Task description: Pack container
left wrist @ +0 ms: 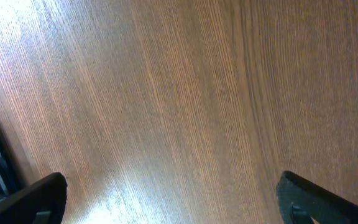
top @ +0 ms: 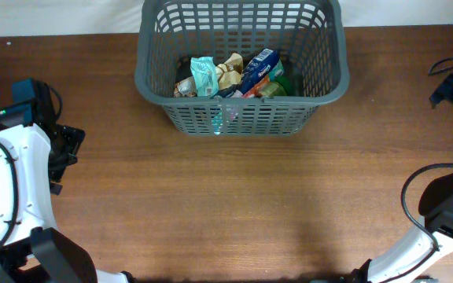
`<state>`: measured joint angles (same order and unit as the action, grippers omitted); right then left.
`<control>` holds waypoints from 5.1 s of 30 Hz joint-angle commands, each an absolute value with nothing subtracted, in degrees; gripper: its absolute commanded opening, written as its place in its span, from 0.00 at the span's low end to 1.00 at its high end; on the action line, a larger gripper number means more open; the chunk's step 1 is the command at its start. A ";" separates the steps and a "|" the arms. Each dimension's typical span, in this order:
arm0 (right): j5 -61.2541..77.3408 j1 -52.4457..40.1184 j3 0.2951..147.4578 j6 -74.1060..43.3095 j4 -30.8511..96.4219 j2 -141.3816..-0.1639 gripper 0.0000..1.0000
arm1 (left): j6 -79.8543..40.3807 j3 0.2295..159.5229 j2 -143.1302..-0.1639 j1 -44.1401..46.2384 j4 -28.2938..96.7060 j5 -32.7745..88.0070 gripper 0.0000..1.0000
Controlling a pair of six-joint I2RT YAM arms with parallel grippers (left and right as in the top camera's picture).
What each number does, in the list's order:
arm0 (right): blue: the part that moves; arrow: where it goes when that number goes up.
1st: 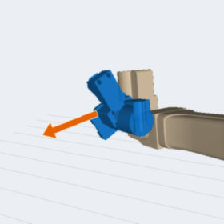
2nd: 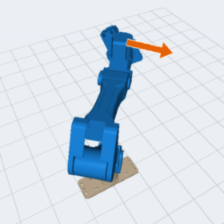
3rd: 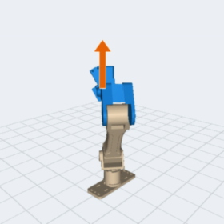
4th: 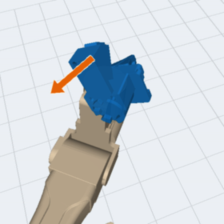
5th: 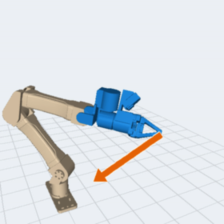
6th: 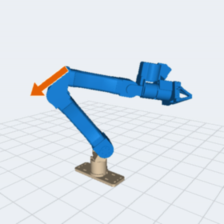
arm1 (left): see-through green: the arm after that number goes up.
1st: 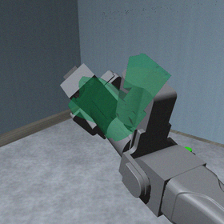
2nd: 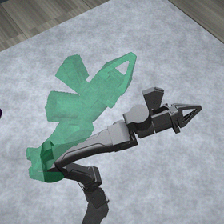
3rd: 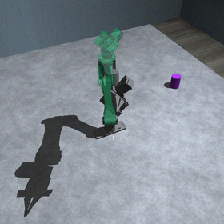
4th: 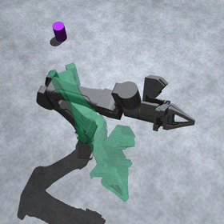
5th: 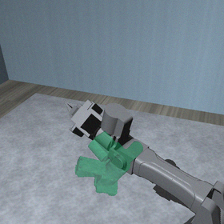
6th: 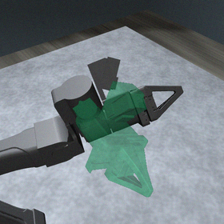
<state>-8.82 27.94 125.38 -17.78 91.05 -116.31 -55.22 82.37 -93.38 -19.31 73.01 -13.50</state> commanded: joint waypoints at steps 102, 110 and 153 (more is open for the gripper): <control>13.15 2.48 27.27 6.15 3.40 -7.09 0.99 | -54.35 82.00 -93.30 -19.66 73.03 -13.26 0.99; 13.39 2.48 20.45 5.54 0.38 -0.19 0.99 | -54.37 82.00 -93.30 -19.66 73.06 -13.26 0.99; 14.87 -0.49 0.32 5.54 3.27 -0.19 0.99 | -54.37 82.00 -93.30 -19.66 73.06 -13.26 0.99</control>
<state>14.50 0.10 0.60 5.98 2.46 -0.84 -55.22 82.32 -93.38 -19.31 73.01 -13.30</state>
